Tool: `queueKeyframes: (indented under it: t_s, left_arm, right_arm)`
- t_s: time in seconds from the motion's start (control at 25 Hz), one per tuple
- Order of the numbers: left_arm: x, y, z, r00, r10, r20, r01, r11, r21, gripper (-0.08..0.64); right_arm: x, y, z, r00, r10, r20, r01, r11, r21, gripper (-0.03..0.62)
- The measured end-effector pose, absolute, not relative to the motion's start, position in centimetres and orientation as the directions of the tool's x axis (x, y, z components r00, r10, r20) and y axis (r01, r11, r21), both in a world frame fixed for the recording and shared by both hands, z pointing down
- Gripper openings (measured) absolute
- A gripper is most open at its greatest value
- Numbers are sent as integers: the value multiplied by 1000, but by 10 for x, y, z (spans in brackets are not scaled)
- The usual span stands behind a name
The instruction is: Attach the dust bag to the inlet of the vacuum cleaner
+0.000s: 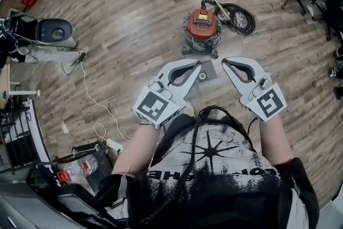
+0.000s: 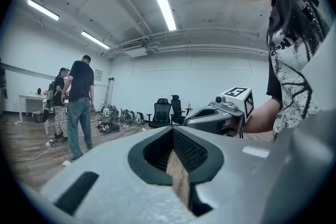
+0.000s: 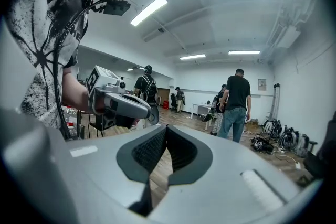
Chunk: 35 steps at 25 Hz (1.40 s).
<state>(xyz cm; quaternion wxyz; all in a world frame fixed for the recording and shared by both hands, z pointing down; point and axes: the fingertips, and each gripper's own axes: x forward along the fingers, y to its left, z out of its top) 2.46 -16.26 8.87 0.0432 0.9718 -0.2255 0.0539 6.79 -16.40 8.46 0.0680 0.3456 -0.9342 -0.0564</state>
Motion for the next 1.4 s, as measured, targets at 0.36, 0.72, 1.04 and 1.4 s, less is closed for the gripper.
queueKeyframes:
  t_s: [0.36,0.72,1.04,1.4]
  left_arm:
    - [12,-184,113,924,-340,175,-362,-926,110,0]
    - [45,-203,130,884,-408,230,-444,-886,132,0]
    - [86,-226,164,882,-430,195,-455,-884,110,0]
    - [108,-277,333,909,-339,242,-367,-927,78,0]
  right_arm:
    - [53,-183,105,-692,-709,136,-704,704,91,8]
    - [77,-206,132,-791,-592,156,-596,802,20,8]
    - [112,-230,180,-817,-551,172,-561,828,-12,13]
    - [133,-246,375,-778,-547,309,-563,825,44,75]
